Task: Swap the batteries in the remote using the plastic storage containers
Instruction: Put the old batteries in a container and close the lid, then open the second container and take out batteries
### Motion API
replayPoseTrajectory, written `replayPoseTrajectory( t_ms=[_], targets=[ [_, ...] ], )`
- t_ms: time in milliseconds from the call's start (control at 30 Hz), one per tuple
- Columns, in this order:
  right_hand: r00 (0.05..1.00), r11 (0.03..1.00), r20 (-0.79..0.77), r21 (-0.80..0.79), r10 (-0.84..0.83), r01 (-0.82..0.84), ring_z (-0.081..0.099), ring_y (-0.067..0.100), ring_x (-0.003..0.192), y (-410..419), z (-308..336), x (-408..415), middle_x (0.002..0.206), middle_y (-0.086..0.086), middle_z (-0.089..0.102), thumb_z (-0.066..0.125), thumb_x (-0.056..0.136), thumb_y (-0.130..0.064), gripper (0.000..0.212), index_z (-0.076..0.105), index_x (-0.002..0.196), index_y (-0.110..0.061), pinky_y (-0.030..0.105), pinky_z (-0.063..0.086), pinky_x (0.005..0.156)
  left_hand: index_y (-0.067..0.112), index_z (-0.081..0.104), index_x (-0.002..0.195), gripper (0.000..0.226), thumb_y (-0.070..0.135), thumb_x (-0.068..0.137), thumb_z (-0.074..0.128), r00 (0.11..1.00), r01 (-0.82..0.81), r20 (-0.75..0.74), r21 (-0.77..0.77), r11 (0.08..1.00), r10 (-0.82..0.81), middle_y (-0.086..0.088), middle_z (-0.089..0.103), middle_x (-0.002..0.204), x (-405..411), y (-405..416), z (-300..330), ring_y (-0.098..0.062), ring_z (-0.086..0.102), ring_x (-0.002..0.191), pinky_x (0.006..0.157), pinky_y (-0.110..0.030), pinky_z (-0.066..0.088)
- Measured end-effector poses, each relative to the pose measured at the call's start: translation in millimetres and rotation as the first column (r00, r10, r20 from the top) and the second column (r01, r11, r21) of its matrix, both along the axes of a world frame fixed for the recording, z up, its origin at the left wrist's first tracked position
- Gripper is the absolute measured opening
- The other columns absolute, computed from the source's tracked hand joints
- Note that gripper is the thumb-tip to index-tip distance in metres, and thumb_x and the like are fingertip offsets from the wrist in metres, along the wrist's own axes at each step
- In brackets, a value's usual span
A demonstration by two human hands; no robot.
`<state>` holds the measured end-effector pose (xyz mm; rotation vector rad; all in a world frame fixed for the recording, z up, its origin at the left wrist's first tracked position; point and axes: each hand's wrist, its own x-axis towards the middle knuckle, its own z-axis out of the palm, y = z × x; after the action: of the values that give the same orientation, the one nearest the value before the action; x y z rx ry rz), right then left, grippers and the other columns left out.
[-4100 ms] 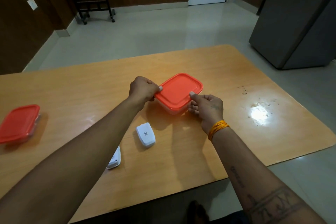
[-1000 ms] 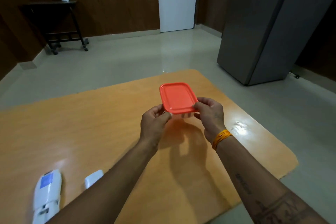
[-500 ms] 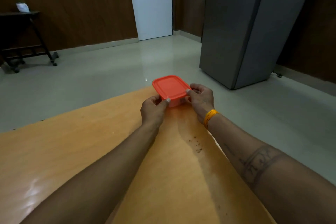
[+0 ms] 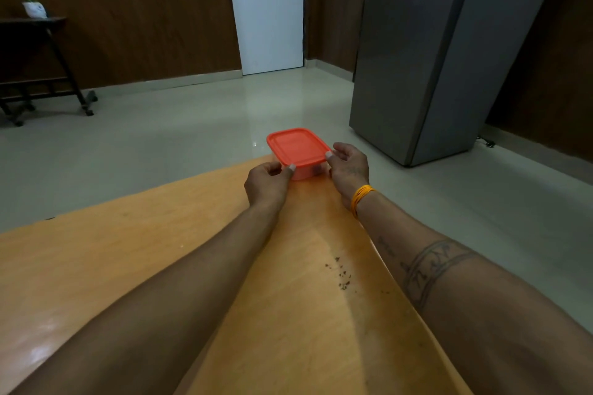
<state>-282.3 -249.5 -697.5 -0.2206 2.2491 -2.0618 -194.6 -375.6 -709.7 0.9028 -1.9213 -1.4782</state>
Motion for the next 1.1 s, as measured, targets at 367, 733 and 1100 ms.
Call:
replayPoseTrajectory(
  t_ms=[367, 733, 1100],
  targets=[
    [0.994, 0.999, -0.108, 0.032, -0.025, 0.029, 0.064, 0.014, 0.106, 31, 30, 117, 0.116, -0.004, 0.070, 0.065, 0.098, -0.027, 0.024, 0.069, 0.120, -0.019, 0.031, 0.053, 0.091, 0.028, 0.074, 0.108, 0.023, 0.045, 0.093, 0.072, 0.992, 0.065, -0.109, -0.023, 0.998, -0.067, 0.008, 0.076, 0.105, 105, 33, 44, -0.015, 0.073, 0.101, 0.090, -0.043, 0.063],
    [0.976, 0.954, -0.003, -0.211, 0.219, -0.215, 0.072, 0.018, 0.103, 58, 82, 306, 0.104, -0.002, 0.075, 0.062, 0.100, -0.031, 0.015, 0.072, 0.109, -0.024, 0.045, 0.063, 0.091, 0.024, 0.073, 0.110, 0.016, 0.031, 0.104, 0.061, 0.966, 0.117, -0.233, -0.001, 0.993, -0.114, 0.004, 0.078, 0.105, 291, 76, 110, -0.010, 0.076, 0.096, 0.081, -0.034, 0.065],
    [0.900, 0.865, 0.034, -0.295, 0.434, -0.406, 0.074, 0.017, 0.100, 50, 94, 495, 0.102, 0.003, 0.077, 0.061, 0.102, -0.027, 0.014, 0.074, 0.101, -0.022, 0.041, 0.064, 0.087, 0.014, 0.075, 0.113, 0.020, 0.022, 0.105, 0.058, 0.955, -0.091, -0.275, 0.073, 0.993, 0.108, -0.005, 0.079, 0.104, 502, 82, 112, -0.023, 0.076, 0.099, 0.082, -0.040, 0.064]
  ],
)
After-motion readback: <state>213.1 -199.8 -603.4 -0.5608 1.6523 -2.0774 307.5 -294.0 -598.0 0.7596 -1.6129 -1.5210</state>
